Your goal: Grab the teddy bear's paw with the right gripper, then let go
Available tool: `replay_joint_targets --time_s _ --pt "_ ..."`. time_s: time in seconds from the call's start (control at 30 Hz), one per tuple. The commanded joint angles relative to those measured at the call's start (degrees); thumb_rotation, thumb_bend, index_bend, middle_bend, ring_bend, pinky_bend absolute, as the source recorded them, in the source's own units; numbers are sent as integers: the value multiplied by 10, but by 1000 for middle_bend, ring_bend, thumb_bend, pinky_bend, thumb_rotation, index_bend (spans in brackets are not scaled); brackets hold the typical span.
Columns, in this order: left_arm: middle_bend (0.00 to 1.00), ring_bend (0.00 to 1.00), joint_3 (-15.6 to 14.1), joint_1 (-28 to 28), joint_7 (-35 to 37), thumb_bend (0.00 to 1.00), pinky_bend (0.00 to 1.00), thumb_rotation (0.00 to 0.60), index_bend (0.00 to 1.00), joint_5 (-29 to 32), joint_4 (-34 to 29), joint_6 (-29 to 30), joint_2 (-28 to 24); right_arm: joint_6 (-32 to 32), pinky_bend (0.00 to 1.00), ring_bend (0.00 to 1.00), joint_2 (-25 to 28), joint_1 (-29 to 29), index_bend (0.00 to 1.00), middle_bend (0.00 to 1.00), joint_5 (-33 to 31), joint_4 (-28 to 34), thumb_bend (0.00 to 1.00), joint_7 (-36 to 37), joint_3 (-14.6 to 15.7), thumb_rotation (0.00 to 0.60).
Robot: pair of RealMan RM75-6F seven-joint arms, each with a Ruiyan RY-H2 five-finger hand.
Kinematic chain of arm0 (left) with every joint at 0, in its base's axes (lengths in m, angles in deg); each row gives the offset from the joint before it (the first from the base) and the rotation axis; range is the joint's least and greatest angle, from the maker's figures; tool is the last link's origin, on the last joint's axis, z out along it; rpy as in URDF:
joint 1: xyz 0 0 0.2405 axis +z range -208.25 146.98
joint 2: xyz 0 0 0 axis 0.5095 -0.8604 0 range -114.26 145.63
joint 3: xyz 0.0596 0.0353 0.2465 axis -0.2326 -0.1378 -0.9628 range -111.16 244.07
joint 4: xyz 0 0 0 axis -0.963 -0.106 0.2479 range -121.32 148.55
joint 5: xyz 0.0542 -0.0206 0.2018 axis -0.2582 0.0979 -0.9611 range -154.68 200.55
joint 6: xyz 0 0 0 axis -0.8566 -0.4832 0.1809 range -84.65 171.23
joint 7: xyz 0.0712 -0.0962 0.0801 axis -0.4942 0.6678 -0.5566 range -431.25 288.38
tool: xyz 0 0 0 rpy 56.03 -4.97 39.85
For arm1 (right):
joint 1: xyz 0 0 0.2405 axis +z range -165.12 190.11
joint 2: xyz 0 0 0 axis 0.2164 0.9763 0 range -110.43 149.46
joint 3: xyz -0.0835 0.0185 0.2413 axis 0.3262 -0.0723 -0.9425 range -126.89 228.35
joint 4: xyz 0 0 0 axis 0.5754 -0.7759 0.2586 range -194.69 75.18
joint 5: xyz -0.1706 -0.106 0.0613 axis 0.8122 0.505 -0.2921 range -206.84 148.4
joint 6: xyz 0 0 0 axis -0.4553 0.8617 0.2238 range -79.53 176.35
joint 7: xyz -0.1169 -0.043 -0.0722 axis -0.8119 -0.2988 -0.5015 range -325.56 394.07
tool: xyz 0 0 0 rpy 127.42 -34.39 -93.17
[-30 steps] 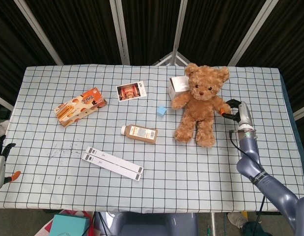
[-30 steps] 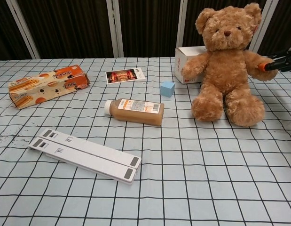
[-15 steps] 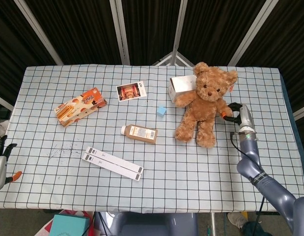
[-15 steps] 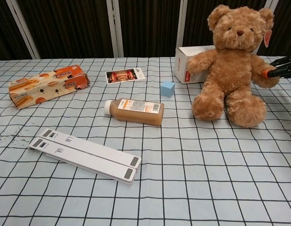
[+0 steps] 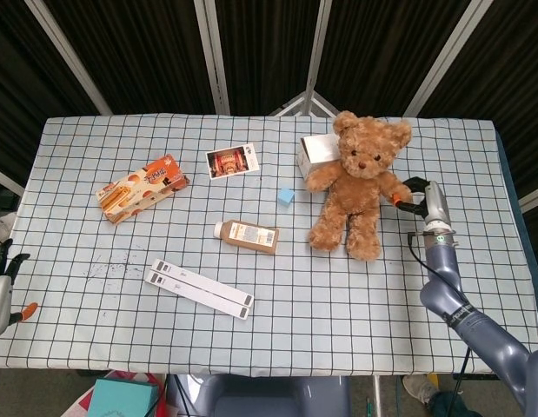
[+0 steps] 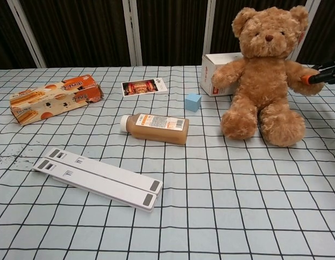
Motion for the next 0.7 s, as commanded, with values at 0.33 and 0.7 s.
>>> replay_joint_targets --time_s 0.33,0.7 --pt "0 0 0 0 -1 244 30 600 194 1 0 0 0 2 0 310 16 -3 524 520 18 27 416 8 -5 600" --pt "0 0 0 -1 2 244 30 600 193 0 0 -3 -1 -42 0 0 56 -25 22 161 59 60 352 35 6 600"
